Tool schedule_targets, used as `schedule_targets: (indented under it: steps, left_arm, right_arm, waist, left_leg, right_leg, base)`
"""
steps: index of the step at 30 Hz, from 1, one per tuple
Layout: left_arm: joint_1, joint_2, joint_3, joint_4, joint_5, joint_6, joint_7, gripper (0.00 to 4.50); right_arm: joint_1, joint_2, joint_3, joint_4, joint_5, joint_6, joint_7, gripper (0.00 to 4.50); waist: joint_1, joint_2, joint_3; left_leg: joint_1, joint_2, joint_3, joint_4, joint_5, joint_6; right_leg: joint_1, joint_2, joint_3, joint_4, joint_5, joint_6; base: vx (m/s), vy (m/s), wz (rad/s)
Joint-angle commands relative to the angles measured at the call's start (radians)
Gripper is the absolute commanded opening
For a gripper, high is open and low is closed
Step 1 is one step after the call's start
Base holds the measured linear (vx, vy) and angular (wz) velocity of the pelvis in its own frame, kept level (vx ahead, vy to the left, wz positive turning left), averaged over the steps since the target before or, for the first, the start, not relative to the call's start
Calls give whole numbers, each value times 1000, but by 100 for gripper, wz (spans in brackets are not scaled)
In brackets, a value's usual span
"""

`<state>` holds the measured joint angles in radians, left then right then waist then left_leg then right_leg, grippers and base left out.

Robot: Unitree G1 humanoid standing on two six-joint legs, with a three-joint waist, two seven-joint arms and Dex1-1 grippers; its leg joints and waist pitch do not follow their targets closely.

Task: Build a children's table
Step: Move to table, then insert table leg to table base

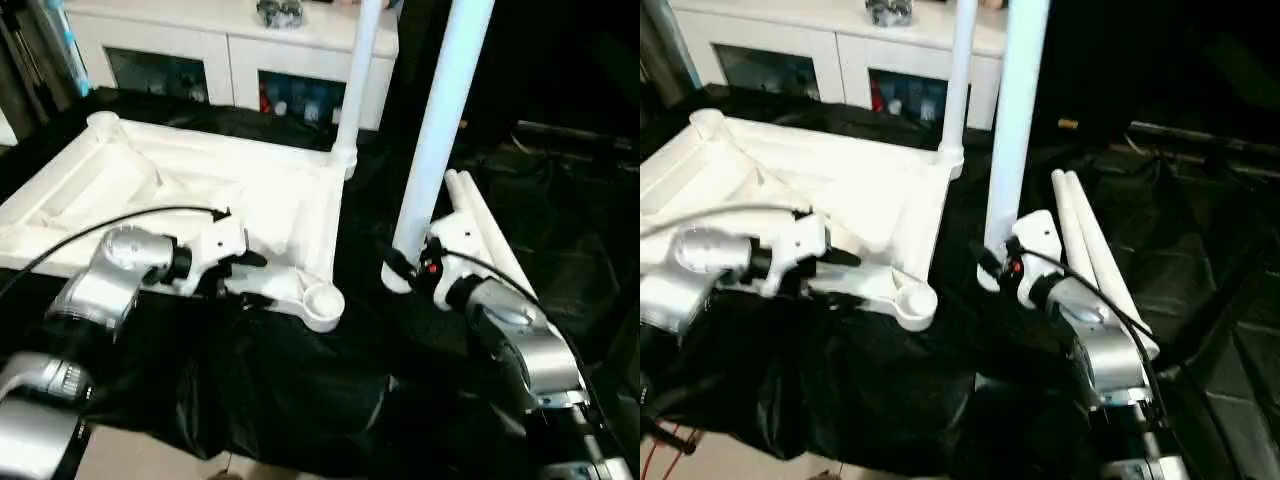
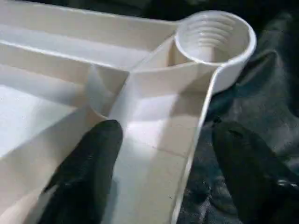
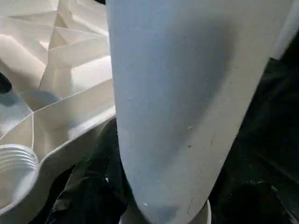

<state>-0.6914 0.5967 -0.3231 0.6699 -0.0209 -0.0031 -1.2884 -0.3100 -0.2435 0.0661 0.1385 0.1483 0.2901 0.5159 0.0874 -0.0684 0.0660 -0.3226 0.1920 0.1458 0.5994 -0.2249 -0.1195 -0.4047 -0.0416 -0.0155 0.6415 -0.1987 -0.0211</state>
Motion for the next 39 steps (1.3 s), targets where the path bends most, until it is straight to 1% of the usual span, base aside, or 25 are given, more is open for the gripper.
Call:
schedule_targets:
  steps: [1, 2, 3, 4, 6, 7, 8, 9, 10, 11, 12, 13, 14, 17, 19, 21, 22, 23, 28, 32, 33, 36, 37, 38, 39]
  left_arm:
    - [-33, -12, -18, 56, 21, -32, -44, 309]
    - [-43, -16, -19, 72, 22, -36, -53, 295]
    - [-69, -25, -23, 119, 26, -52, -74, 286]
    - [-93, -35, -26, 169, 32, -76, -91, 274]
    - [-112, -43, -28, 208, 38, -93, -103, 263]
    - [-133, -50, -32, 249, 48, -108, -114, 250]
    - [-138, -51, -33, 259, 50, -111, -117, 240]
    - [-161, -58, -38, 303, 62, -123, -128, 232]
    - [-171, -60, -40, 322, 68, -129, -134, 232]
    - [-179, -62, -41, 338, 72, -133, -140, 221]
    - [-186, -63, -42, 348, 75, -134, -146, 221]
    - [-190, -63, -44, 355, 79, -133, -151, 195]
    - [-196, -65, -45, 368, 83, -138, -156, 190]
    - [-205, -68, -47, 387, 89, -144, -164, 181]
    - [-211, -71, -47, 400, 92, -149, -170, 153]
    - [-218, -76, -45, 420, 97, -158, -173, 143]
    - [-227, -81, -43, 442, 103, -166, -175, 135]
    - [-230, -83, -42, 450, 106, -169, -177, 120]
    - [-240, -90, -41, 482, 122, -180, -184, 87]
    - [-240, -92, -32, 488, 118, -174, -190, 52]
    - [-239, -91, -31, 490, 119, -173, -193, 29]
    - [-235, -88, -33, 494, 125, -169, -196, 13]
    - [-227, -85, -35, 500, 136, -170, -188, 8]
    - [-207, -89, -15, 494, 126, -137, -154, 2]
    - [-207, -89, -15, 494, 126, -137, -154, 2]
  right_arm:
    - [7, -9, 0, -25, 10, -15, 10, 189]
    - [9, -10, 1, -26, 10, -14, 11, 189]
    - [14, -12, 2, -30, 11, -14, 13, 189]
    - [17, -12, 1, -32, 11, -14, 17, 189]
    - [20, -13, 1, -35, 10, -12, 19, 189]
    - [26, -16, -1, -41, 9, -11, 22, 189]
    - [29, -17, -1, -43, 9, -10, 22, 189]
    - [38, -21, -3, -54, 10, -6, 22, 189]
    - [43, -24, -4, -61, 11, -5, 22, 189]
    - [47, -26, -4, -65, 11, -4, 21, 189]
    - [52, -28, -5, -71, 11, -2, 20, 189]
    - [56, -29, -6, -75, 11, 0, 17, 189]
    - [59, -31, -7, -79, 11, 1, 16, 189]
    - [66, -33, -8, -85, 11, 1, 14, 189]
    - [72, -33, -10, -92, 12, 3, 13, 189]
    - [77, -33, -11, -97, 12, 5, 12, 189]
    - [82, -31, -13, -101, 14, 5, 9, 189]
    - [83, -30, -13, -102, 14, 5, 8, 189]
    - [87, -28, -10, -109, 17, 8, 2, 189]
    - [87, -25, -8, -111, 19, 10, 2, 189]
    - [85, -24, -6, -109, 19, 10, 3, 189]
    - [80, -23, -4, -105, 18, 10, 5, 189]
    - [75, -22, -2, -103, 19, 13, 5, 189]
    - [60, -19, -4, -102, 28, 28, 7, 188]
    - [60, -19, -4, -102, 28, 28, 7, 188]
  waist:
    - [1, 30, -77]
    - [1, 29, -77]
    - [1, 32, -77]
    - [1, 35, -76]
    - [2, 31, -72]
    - [4, 41, -74]
    - [2, 36, -72]
    - [2, 37, -71]
    - [4, 44, -71]
    - [3, 40, -71]
    - [4, 50, -71]
    - [3, 43, -71]
    - [3, 43, -71]
    - [3, 46, -71]
    - [2, 51, -70]
    - [3, 51, -71]
    - [3, 61, -71]
    - [2, 56, -71]
    - [3, 59, -70]
    - [2, 58, -70]
    - [2, 59, -70]
    - [0, 59, -71]
    - [-1, 53, -71]
    - [-4, 37, -71]
    - [-3, 47, -70]
  left_leg:
    - [-10, 12, 8, -67, -18, -17]
    - [-12, 14, 7, -67, -18, -18]
    - [-14, 13, 7, -67, -19, -18]
    - [-9, 13, 10, -66, -33, -17]
    - [-11, 13, 9, -68, -54, -18]
    - [-10, 15, 8, -67, -59, -23]
    - [-10, 13, 9, -68, -64, -20]
    - [-10, 14, 9, -68, -69, -24]
    - [-12, 15, 7, -68, -70, -27]
    - [-12, 15, 7, -68, -70, -27]
    - [-12, 15, 5, -67, -70, -30]
    - [-12, 16, 6, -68, -71, -30]
    - [-12, 16, 6, -68, -71, -30]
    - [-15, 16, 6, -66, -56, -27]
    - [-13, 15, 7, -66, -68, -27]
    - [-16, 13, 7, -64, -58, -21]
    - [-16, 13, 6, -65, -59, -23]
    - [-16, 12, 7, -64, -61, -22]
    - [-16, 14, 5, -66, -67, -24]
    - [-16, 16, 6, -67, -71, -24]
    - [-16, 17, 5, -67, -67, -22]
    - [-17, 16, 5, -67, -56, -19]
    - [-18, 16, 6, -67, -51, -16]
    - [-19, 15, 8, -67, -47, -10]
    - [-20, 14, 6, -66, -40, -6]
  right_leg:
    - [67, -70, 38, -57, 68, -207]
    - [69, -72, 38, -55, 82, -216]
    - [71, -72, 38, -55, 84, -219]
    - [68, -71, 38, -59, 74, -221]
    - [70, -72, 39, -64, 38, -221]
    - [71, -75, 40, -61, 34, -223]
    - [70, -72, 40, -67, 21, -220]
    - [72, -74, 41, -67, 13, -220]
    - [73, -75, 42, -65, 4, -222]
    - [74, -75, 41, -67, 2, -221]
    - [74, -75, 42, -65, 1, -221]
    - [76, -75, 42, -67, 5, -222]
    - [76, -75, 42, -67, 5, -222]
    - [78, -76, 43, -64, 21, -228]
    - [77, -74, 42, -68, 18, -236]
    - [80, -74, 43, -67, 19, -235]
    - [79, -75, 43, -66, 16, -236]
    - [80, -73, 43, -69, 9, -232]
    - [79, -74, 43, -71, -10, -227]
    - [78, -76, 43, -71, -16, -230]
    - [78, -76, 44, -70, -2, -235]
    - [80, -76, 43, -67, 28, -240]
    - [81, -75, 43, -67, 38, -241]
    - [83, -74, 43, -68, 38, -240]
    - [83, -77, 43, -67, 29, -240]
  base:
    - [0, 0, 0]
    - [0, 0, 0]
    - [0, 0, 0]
    - [0, 0, 0]
    - [0, 0, 0]
    - [0, 0, 0]
    - [0, 0, 0]
    - [0, 0, 0]
    - [0, 0, 0]
    - [0, 0, 0]
    - [0, 0, 0]
    - [0, 0, 0]
    - [0, 0, 0]
    - [0, 0, 0]
    - [0, 0, 0]
    - [0, 0, 0]
    - [0, 0, 0]
    - [0, 0, 0]
    - [0, 0, 0]
    - [0, 0, 0]
    - [0, 0, 0]
    - [0, 0, 0]
    - [0, 0, 0]
    - [0, 0, 0]
    - [0, 0, 0]
